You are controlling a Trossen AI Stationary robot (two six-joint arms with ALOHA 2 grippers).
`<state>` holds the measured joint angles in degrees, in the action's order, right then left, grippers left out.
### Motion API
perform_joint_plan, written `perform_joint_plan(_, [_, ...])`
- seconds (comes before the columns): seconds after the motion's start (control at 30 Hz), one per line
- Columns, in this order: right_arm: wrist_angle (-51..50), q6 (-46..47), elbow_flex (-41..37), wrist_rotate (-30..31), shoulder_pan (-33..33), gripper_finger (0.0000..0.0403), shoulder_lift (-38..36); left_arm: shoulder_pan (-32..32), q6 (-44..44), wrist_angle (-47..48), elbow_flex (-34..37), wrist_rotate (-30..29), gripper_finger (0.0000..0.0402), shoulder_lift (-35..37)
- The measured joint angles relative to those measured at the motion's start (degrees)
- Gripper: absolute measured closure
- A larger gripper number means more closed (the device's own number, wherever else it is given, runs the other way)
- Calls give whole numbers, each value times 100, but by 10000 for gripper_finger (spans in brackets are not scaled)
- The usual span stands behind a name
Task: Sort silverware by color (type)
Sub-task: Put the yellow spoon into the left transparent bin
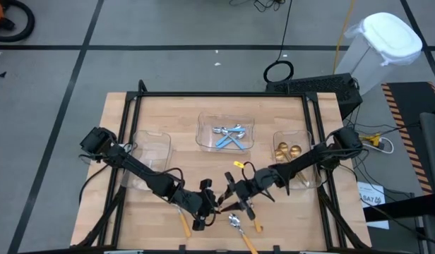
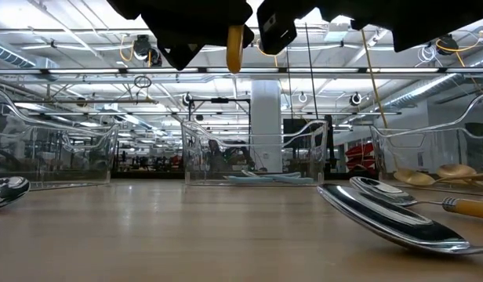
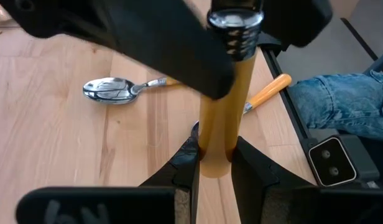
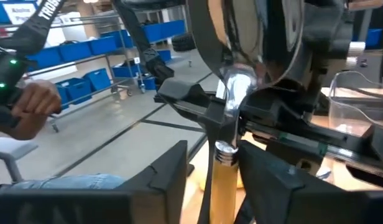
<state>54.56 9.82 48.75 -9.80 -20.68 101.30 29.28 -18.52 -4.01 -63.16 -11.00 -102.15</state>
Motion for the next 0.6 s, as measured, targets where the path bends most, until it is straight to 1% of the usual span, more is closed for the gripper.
perform_joint_plan(0.2, [31,-22,0,-64,7,362,0,4,-22,-26,0,5,340,0])
perform_joint_plan(0.23, [31,-33,0,-64,10,371,0,5,-61,-46,0,-4,340,0])
perform_joint_plan(0.33, [47,-23,0,-54,9,371,-1,15,-173,-134,0,-54,334,0])
perform_joint_plan(0.4, [13,-4,0,44,7,371,-54,45,-266,-242,2,-201,307,0])
perform_joint_plan(0.53, [-343,-4,0,558,-47,371,-247,173,-317,-372,2,-1122,235,11])
perform_joint_plan(0.6, [-566,-43,0,833,-86,371,-420,260,-304,-338,2,-1502,205,11])
